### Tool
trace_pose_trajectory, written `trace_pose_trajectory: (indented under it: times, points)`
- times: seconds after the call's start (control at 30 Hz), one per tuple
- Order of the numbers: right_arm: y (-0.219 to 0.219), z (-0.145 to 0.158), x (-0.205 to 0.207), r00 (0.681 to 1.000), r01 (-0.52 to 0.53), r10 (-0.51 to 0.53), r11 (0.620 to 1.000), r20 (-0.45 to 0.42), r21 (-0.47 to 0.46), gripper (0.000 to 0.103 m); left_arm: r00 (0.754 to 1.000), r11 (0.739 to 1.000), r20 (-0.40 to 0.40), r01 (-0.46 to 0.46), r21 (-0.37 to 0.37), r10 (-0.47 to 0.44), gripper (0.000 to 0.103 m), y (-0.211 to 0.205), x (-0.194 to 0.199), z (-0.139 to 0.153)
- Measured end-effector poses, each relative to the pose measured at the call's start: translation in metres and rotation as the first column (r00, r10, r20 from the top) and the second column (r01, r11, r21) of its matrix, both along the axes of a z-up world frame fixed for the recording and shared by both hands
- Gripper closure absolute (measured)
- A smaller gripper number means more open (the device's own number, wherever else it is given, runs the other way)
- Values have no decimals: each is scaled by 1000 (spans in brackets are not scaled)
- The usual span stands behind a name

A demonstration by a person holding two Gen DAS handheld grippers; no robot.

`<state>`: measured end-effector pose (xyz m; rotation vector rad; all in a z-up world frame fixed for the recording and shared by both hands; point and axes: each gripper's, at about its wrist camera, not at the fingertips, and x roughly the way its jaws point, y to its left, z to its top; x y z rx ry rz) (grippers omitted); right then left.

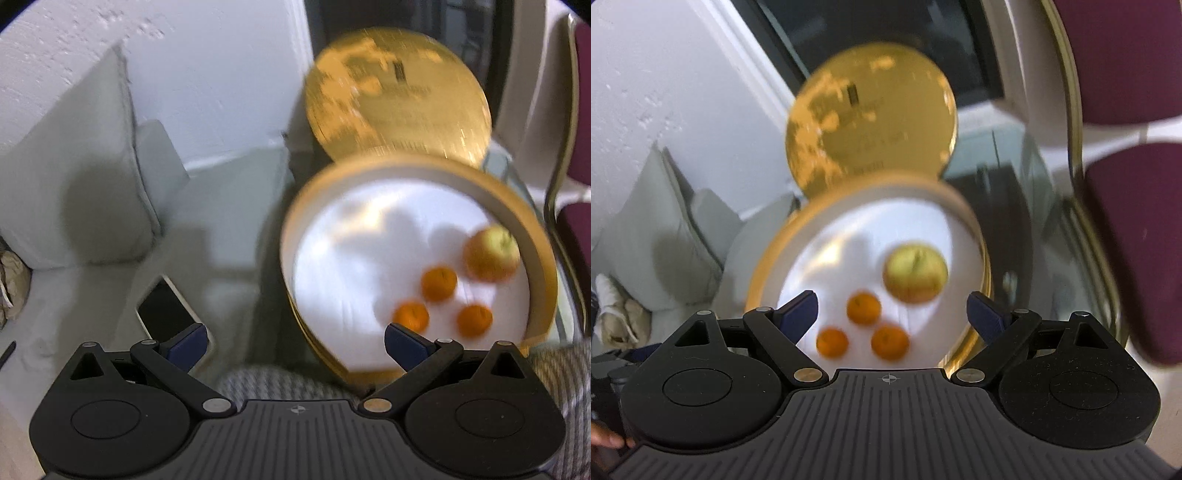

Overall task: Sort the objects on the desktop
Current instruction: 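Withdraw the right gripper up and away from the box, then move both grippers toward the rim of the upright gold lid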

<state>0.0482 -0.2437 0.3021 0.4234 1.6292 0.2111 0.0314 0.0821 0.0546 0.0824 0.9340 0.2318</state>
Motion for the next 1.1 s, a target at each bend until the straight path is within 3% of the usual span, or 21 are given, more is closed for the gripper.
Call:
trace_pose_trajectory:
  times: [0.27, 0.47, 0.73, 0.93, 1.1]
  points:
    - [-6, 18, 64, 993, -11, 13, 1000, 116, -20, 9, 996, 1000, 88, -15, 10, 14, 1, 22, 29, 34]
    - [0, 9, 94, 984, -12, 16, 1000, 178, -27, 8, 991, 1000, 132, 3, 9, -4, 1, 26, 55, 31]
    - [5, -14, 124, 982, -4, 4, 1000, 191, 2, 8, 992, 1000, 126, 13, 28, -17, 1, 23, 92, 35]
    - [7, -27, 159, 945, -13, 23, 999, 326, -34, 8, 994, 999, 107, 20, -26, -17, 1, 34, 137, 47]
    - [6, -61, 200, 907, 46, -36, 999, 421, -13, 5, 981, 996, 192, 54, -76, -39, 1, 42, 197, 56]
